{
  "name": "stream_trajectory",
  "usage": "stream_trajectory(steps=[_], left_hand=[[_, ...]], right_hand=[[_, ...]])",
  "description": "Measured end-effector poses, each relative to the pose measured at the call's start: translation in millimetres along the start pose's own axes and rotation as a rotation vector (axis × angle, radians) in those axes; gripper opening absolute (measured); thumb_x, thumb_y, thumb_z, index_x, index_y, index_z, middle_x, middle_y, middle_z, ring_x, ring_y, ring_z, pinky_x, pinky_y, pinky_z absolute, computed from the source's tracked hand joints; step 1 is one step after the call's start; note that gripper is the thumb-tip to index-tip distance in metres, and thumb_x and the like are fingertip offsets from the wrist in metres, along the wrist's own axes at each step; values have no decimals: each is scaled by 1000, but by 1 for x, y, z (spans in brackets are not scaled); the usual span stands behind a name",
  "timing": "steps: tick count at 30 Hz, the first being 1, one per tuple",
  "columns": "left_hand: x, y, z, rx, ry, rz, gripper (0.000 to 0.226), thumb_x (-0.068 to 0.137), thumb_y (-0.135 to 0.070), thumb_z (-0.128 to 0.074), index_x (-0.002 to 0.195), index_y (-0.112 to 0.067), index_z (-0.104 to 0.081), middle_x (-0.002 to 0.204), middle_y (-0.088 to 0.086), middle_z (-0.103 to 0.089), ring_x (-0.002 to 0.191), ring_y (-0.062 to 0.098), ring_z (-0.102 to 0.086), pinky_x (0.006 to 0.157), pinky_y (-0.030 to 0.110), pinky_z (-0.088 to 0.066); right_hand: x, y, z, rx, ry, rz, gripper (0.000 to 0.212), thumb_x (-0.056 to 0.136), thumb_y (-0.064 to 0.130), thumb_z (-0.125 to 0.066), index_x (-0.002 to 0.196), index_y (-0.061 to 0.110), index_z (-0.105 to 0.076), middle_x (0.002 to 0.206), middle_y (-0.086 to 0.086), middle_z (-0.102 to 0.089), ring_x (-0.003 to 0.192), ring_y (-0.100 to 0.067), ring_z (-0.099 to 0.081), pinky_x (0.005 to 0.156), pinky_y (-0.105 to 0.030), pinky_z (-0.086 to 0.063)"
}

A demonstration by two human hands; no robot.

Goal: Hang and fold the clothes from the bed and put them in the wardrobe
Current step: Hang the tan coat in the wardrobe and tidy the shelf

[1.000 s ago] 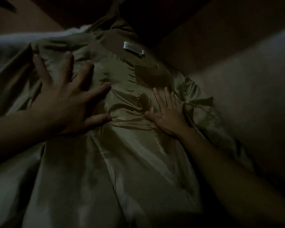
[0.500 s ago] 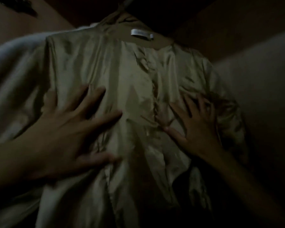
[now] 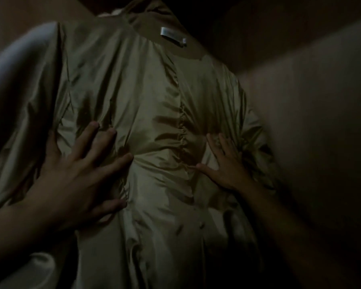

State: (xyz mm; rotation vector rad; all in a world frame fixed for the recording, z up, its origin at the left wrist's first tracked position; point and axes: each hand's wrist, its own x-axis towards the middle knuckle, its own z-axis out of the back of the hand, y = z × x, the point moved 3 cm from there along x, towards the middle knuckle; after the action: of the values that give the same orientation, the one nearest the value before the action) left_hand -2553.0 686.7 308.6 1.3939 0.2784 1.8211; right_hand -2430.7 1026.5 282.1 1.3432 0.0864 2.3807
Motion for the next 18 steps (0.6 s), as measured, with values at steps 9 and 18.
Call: stream_trajectory(steps=[9, 18], left_hand=[[-17, -4, 40, -141, -58, -27, 101, 70, -87, -40, 156, -34, -27, 160, 15, -30, 150, 40, -20, 102, 81, -12], [-61, -2, 96, -507, -159, -44, 90, 76, -80, -22, 148, -30, -43, 150, 3, -46, 145, 30, -33, 111, 71, -23]], right_hand=[[-64, 26, 51, 63, 28, -31, 90, 84, 76, -43, 153, 44, 5, 164, 4, 2, 150, -21, -6, 120, -50, -15], [-144, 110, 139, -51, -104, -115, 78, 91, 60, -51, 153, 24, -19, 159, -5, -22, 146, -23, -21, 119, -44, -23]])
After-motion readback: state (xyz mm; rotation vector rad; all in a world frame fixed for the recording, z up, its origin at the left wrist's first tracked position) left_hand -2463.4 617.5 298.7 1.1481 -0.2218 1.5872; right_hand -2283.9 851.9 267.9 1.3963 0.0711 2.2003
